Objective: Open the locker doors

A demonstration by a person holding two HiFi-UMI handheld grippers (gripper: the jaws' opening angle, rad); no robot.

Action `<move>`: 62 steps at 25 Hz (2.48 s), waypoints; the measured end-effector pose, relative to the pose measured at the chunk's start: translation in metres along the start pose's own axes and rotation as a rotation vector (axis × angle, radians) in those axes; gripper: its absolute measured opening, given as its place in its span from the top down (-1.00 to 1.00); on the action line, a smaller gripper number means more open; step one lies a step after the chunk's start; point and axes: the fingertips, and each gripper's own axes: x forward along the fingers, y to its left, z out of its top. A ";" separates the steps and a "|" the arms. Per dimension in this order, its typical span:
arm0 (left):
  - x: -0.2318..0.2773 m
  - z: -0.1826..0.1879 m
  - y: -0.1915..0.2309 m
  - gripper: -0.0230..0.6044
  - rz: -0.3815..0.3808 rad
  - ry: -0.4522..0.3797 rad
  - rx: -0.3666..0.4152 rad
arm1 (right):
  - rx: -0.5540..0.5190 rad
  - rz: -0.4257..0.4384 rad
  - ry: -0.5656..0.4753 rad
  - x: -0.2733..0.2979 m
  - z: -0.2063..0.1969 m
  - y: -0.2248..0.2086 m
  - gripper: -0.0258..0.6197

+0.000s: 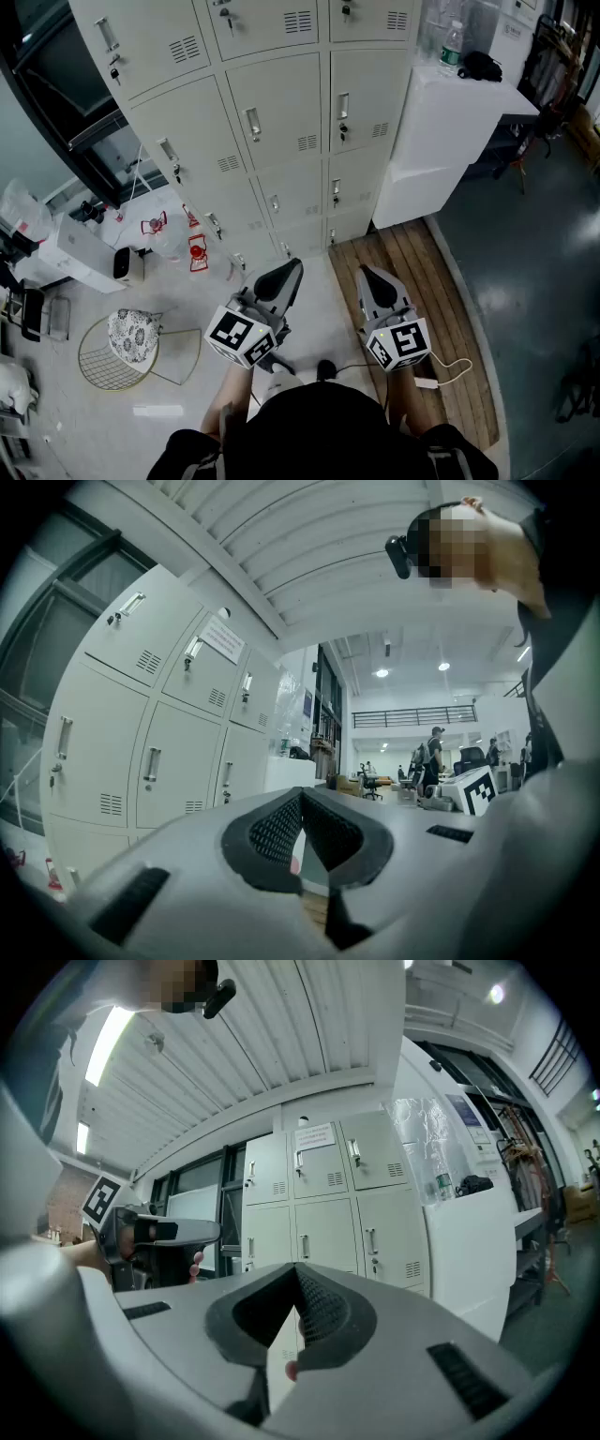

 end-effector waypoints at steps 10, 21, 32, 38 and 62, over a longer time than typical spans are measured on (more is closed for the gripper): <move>-0.009 0.002 0.009 0.87 0.036 -0.013 0.004 | -0.036 0.051 0.003 0.010 0.004 0.009 0.91; -0.007 0.012 0.061 0.87 0.059 -0.036 0.017 | -0.096 0.097 -0.049 0.071 0.017 0.025 0.91; 0.029 0.046 0.166 0.87 0.013 -0.108 0.007 | -0.172 0.088 -0.072 0.187 0.052 0.030 0.91; 0.050 0.069 0.217 0.87 -0.018 -0.140 0.037 | -0.231 0.073 -0.122 0.245 0.081 0.033 0.91; 0.075 0.219 0.323 0.87 -0.078 -0.305 0.302 | -0.346 0.079 -0.319 0.385 0.242 0.045 0.91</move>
